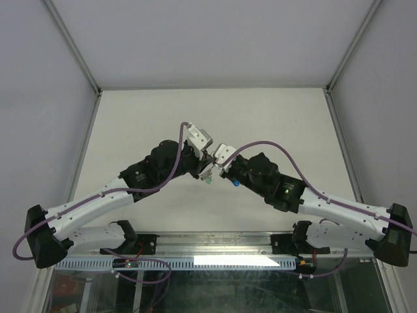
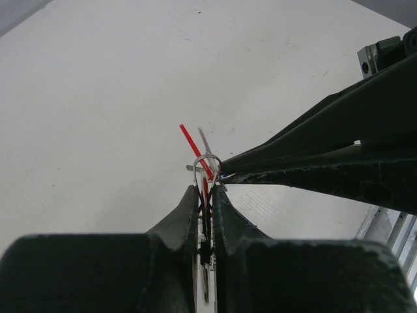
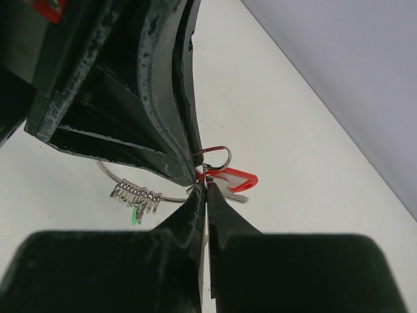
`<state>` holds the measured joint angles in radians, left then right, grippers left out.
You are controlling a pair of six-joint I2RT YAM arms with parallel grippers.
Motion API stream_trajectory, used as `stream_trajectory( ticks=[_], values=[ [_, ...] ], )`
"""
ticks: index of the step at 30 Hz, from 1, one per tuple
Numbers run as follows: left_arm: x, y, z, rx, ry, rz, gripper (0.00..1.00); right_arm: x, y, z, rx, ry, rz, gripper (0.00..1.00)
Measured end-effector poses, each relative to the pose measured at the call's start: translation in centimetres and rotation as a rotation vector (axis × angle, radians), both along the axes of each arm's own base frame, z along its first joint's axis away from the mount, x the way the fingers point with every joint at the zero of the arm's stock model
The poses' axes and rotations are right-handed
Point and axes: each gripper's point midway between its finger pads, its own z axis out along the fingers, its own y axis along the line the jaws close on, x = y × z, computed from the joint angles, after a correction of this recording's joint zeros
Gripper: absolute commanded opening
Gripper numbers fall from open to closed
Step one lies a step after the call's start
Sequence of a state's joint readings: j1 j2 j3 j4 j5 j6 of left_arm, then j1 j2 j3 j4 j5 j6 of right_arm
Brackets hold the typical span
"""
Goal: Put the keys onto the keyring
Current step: Insert the key onto the keyring.
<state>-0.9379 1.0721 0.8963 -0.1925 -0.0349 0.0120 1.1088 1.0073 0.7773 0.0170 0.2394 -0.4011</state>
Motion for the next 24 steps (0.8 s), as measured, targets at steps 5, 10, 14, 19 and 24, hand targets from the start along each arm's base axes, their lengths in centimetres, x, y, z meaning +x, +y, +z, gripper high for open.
stream_trajectory(
  ticks=[5,10,14,19,24],
  values=[
    [0.03,-0.10,-0.22,0.007,0.001,0.004,0.00,0.00,-0.06,0.06,0.004,0.013,-0.010,0.00],
    [0.25,-0.19,-0.40,0.019,0.007,0.011,0.00,0.09,-0.19,0.09,0.009,0.020,-0.022,0.00],
    [0.33,-0.17,-0.65,0.029,0.012,0.014,0.00,0.21,-0.27,0.43,0.016,0.021,-0.035,0.00],
    [0.42,-0.24,-0.91,0.035,0.016,0.017,0.00,0.29,-0.41,0.50,0.016,0.023,-0.046,0.00],
    [0.39,-0.31,-0.91,0.035,0.017,0.013,0.00,0.40,-0.56,0.49,0.017,0.023,-0.061,0.00]
  ],
)
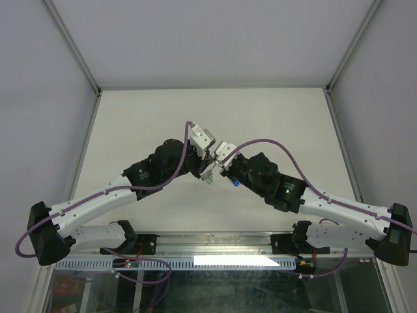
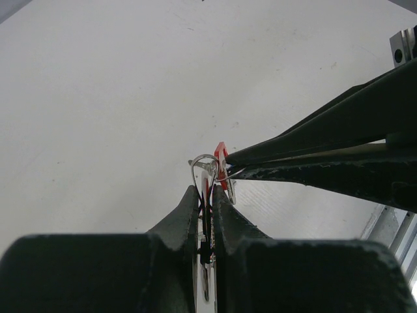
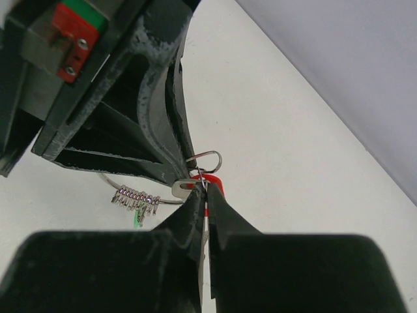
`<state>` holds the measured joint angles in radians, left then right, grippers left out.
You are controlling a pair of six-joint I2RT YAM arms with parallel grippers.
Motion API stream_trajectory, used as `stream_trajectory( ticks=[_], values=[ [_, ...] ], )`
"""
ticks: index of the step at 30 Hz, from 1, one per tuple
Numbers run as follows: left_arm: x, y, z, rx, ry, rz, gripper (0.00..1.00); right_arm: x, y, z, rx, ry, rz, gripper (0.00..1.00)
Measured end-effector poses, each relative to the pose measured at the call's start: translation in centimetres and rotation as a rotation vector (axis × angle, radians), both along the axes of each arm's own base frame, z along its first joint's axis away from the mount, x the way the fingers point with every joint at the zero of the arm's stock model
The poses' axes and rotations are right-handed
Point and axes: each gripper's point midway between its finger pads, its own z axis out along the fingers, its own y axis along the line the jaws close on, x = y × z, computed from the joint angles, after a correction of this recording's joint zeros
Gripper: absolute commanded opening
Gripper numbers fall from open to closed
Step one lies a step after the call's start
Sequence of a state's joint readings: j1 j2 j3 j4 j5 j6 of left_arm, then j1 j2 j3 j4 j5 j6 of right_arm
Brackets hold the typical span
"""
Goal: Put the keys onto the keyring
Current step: Insert the key onto the keyring.
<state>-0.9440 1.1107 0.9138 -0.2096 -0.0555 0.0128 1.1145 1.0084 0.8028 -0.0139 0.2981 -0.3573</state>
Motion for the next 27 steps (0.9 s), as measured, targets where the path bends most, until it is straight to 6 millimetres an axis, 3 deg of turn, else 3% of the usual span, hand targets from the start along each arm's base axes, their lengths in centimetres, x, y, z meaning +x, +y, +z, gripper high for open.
stream_trajectory(
  ticks=[18,27],
  values=[
    [-0.9,-0.7,0.0,-0.005,0.008,-0.052,0.00,0.6,-1.2,0.6,-0.008,-0.031,-0.064,0.00],
    [-2.0,-1.2,-0.2,0.000,0.013,-0.127,0.00,-0.4,-1.7,1.1,-0.034,-0.053,-0.002,0.13]
  ],
)
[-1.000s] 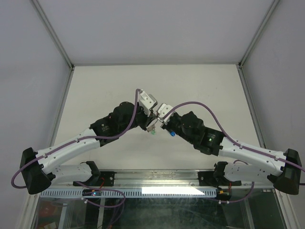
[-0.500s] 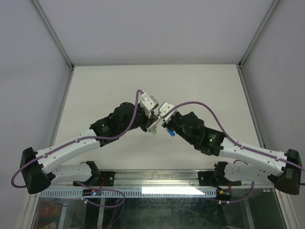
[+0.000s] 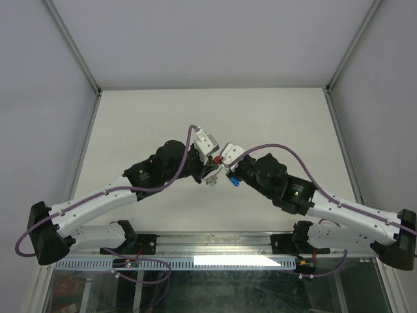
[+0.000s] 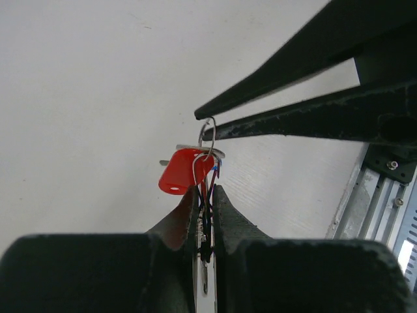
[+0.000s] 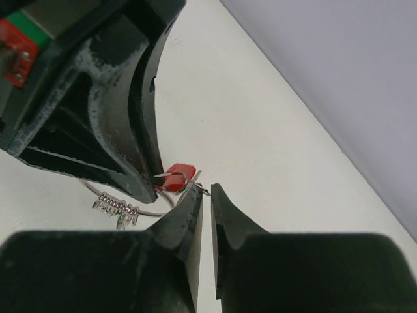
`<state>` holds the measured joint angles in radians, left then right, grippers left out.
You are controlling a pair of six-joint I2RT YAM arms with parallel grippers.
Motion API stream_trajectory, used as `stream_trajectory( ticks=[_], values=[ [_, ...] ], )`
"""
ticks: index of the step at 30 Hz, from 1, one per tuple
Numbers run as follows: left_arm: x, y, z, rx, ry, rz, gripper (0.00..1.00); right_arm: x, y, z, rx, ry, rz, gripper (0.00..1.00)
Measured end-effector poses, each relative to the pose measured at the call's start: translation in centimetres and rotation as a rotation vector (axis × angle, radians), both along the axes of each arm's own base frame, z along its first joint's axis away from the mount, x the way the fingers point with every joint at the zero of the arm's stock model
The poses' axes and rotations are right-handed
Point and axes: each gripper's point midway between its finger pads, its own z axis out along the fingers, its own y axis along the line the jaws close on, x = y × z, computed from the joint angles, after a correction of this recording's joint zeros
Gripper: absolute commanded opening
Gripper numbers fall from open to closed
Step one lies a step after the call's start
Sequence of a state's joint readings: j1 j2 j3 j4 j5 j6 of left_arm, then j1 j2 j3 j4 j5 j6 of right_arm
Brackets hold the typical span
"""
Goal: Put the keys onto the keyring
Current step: Insert the key onto the keyring.
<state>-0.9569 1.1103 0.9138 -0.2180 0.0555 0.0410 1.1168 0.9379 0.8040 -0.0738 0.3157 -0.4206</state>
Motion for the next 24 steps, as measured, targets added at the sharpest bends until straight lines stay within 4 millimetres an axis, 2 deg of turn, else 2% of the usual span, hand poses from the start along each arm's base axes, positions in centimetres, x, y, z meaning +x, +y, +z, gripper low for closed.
stream_trajectory(
  ticks=[9,15,20,24],
  values=[
    [-1.9,-0.3,-1.0,0.023,0.053,-0.086,0.00,0.8,-1.3,0.8,0.020,-0.017,-0.074,0.26],
    [-2.2,-0.5,-1.0,0.009,0.074,-0.093,0.00,1.3,-3.0,1.5,0.057,-0.014,-0.138,0.27],
    [-2.4,-0.9,-0.9,-0.025,0.103,-0.092,0.00,-0.9,-3.7,2.2,0.120,0.041,-0.039,0.32],
    [-2.3,-1.1,-0.6,-0.069,0.125,-0.101,0.00,-3.4,-3.1,1.3,0.144,0.140,0.084,0.39]
  ],
)
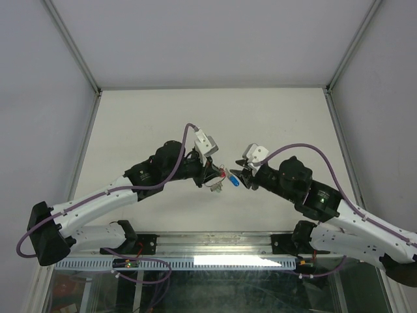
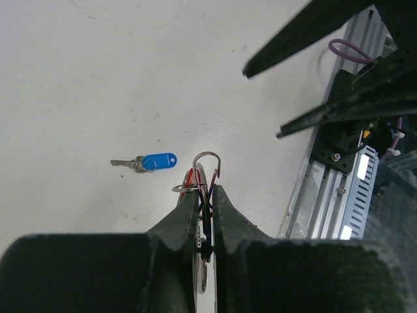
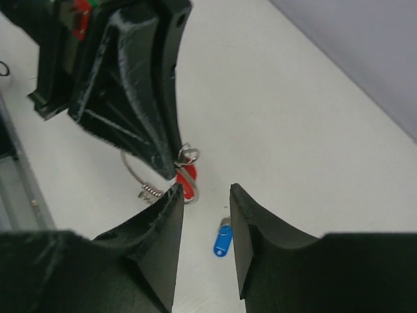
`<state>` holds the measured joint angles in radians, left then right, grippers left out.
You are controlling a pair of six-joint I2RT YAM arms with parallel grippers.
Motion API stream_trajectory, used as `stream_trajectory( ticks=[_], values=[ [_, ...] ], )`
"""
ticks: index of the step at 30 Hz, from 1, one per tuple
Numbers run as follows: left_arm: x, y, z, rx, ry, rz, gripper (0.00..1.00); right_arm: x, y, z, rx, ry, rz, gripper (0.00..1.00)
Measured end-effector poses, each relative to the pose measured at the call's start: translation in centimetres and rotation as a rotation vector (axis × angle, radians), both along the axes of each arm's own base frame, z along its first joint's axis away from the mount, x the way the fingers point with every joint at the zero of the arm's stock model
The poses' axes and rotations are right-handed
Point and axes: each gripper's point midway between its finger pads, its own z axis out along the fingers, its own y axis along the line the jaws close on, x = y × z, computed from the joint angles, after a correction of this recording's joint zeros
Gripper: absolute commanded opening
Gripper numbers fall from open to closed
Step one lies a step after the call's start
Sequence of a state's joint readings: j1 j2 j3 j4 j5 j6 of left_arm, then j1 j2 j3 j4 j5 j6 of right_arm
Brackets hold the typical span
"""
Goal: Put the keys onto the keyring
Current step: Insert the key onto the keyring.
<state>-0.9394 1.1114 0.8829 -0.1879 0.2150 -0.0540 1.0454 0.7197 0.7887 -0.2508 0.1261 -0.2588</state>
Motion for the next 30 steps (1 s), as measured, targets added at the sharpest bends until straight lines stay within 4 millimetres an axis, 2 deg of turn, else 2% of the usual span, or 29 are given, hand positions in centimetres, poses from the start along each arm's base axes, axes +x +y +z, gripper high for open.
stream_trajectory(
  ticks=[4,9,16,20,25,30],
  values=[
    [0.9,0.5,-0.1,-0.023,0.026,0.017,0.00,-1.0,0.2,-2.0,-0.006,0.100,0.043,0.42],
    [2.1,1.7,0.2,-0.050,0.055,0.054,0.00,-0.2,-0.1,-5.6,-0.018,0.252,0.007,0.45],
    [2.0,2.1,1.0,-0.088,0.064,0.047,0.00,0.2,0.7,-9.0,0.100,0.394,0.022,0.50],
    [1.8,1.9,1.4,-0.106,0.070,0.037,0.00,0.4,1.9,-9.2,0.181,0.415,0.052,0.51],
    [1.4,1.6,1.7,-0.123,0.081,0.014,0.00,1.3,3.0,-8.1,0.269,0.391,0.063,0.50],
    [1.1,1.3,2.2,-0.146,0.089,-0.003,0.00,2.0,3.8,-7.0,0.325,0.362,0.073,0.42]
  ],
)
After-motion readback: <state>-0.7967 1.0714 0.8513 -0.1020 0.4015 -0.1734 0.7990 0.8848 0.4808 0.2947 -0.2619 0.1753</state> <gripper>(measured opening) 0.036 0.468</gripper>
